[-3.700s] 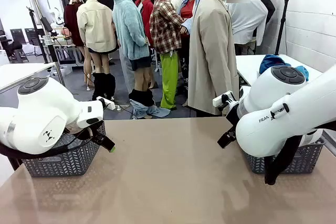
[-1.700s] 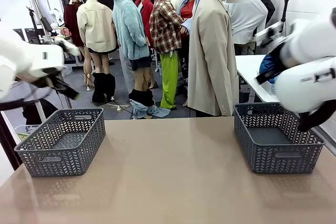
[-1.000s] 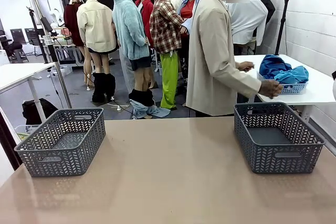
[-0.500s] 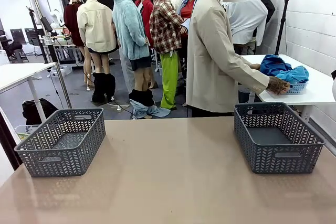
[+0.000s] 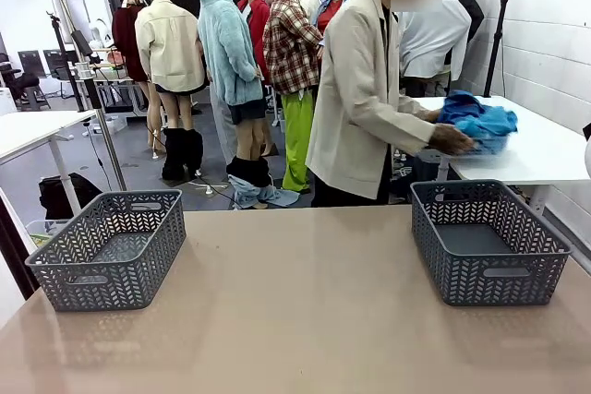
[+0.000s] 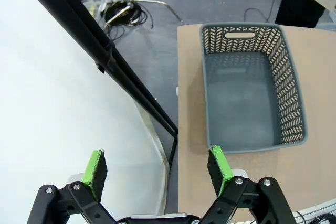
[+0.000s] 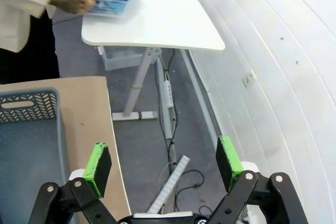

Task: Sort the tops and bottoms.
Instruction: Lift clothes from the center of the table with your left hand.

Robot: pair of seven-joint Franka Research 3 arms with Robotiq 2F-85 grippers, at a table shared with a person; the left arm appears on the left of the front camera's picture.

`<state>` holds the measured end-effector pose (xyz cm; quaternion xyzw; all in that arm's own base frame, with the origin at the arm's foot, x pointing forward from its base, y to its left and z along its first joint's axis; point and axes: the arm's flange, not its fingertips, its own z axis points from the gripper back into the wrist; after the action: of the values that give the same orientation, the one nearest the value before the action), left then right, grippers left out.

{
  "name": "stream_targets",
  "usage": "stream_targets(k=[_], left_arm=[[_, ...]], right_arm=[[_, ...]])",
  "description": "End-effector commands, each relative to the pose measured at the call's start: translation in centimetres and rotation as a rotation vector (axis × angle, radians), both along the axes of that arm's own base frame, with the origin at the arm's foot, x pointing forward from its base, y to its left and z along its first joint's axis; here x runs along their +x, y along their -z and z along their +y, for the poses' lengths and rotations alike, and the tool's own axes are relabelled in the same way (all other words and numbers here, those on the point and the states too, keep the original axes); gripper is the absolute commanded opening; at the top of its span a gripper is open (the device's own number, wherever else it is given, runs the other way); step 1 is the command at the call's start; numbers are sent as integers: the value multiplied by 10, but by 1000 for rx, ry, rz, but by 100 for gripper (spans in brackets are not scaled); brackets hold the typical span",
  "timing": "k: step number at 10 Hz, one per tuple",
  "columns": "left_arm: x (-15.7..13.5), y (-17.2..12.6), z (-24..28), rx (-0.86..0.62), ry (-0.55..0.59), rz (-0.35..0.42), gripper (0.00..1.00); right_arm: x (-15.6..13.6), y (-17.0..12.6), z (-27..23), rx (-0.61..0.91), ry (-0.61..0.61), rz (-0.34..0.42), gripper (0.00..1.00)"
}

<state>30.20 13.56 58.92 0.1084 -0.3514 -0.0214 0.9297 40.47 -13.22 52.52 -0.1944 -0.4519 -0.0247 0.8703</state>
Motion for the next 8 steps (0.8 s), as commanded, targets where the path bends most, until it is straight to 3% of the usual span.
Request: stream_targets(k=[1, 8], left_arm=[[3, 1, 1, 2, 6, -10, 100], [3, 1, 1, 2, 6, -10, 100]], right_arm=[[-2, -1, -1, -9, -1, 9, 100], [-2, -1, -1, -9, -1, 9, 100]])
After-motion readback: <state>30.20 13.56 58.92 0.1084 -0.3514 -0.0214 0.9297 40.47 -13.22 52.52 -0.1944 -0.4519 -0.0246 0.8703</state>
